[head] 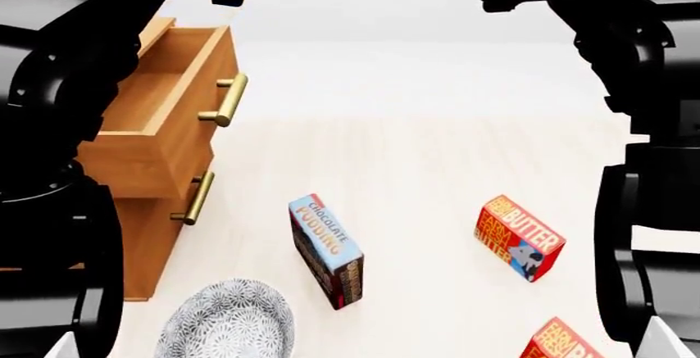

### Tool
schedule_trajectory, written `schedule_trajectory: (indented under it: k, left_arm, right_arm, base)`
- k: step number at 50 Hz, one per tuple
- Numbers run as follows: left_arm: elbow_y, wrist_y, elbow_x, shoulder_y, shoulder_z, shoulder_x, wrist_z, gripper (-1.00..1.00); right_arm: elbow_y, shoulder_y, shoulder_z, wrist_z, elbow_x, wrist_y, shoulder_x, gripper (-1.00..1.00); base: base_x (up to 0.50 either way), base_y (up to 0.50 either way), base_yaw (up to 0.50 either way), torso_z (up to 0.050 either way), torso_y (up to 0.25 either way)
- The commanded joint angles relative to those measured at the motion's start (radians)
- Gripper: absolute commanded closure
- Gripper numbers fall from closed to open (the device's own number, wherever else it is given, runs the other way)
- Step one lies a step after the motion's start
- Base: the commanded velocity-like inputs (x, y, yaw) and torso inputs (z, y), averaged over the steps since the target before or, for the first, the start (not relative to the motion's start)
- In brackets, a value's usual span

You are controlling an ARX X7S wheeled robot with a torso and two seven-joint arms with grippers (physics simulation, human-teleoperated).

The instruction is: Put the butter at the front in the top drawer of the cabinet and close it.

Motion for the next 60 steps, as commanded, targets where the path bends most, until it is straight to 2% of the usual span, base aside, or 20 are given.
schedule_trajectory:
  k: [1, 22, 40, 47, 52, 60]
  left_arm:
    - [0.0, -0.001, -0.004, 0.0, -0.001, 0.0, -0.005, -1.0]
    - [-0.004, -0.026, -0.01, -0.008, 0.007, -0.004, -0.017, -1.0]
    - [-0.006, -0.032, -0.015, -0.011, 0.013, -0.007, -0.023, -1.0]
    - [-0.035, -0.142, -0.028, -0.054, 0.065, -0.022, 0.002, -1.0]
    - [-0.192, -0.257, -0.046, -0.233, 0.162, -0.091, 0.107, -1.0]
    - [-0.263, -0.377, -0.074, -0.32, 0.28, -0.156, 0.18, -1.0]
  right_arm:
    - [-0.014, -0.006, 0.008, 0.006, 0.009, 0.016, 0.005, -1.0]
    - [-0.052, -0.018, 0.01, 0.005, 0.025, 0.051, 0.015, -1.0]
    - [-0.043, -0.017, 0.002, 0.002, 0.03, 0.049, 0.016, -1.0]
    - [-0.041, -0.024, -0.004, -0.003, 0.031, 0.049, 0.021, -1.0]
    - [-0.043, -0.042, -0.008, -0.01, 0.033, 0.047, 0.03, -1.0]
    - [-0.033, -0.058, -0.011, -0.016, 0.036, 0.038, 0.032, -1.0]
  base:
    - [0.0, 0.0, 0.0, 0.0, 0.0]
    - [0.0, 0.0, 0.0, 0.0, 0.0]
    - [0.0, 0.0, 0.0, 0.0, -0.09]
    - [0.0, 0.0, 0.0, 0.0, 0.0]
    - [0.0, 0.0, 0.0, 0.0, 0.0]
    - [0.0, 0.0, 0.0, 0.0, 0.0]
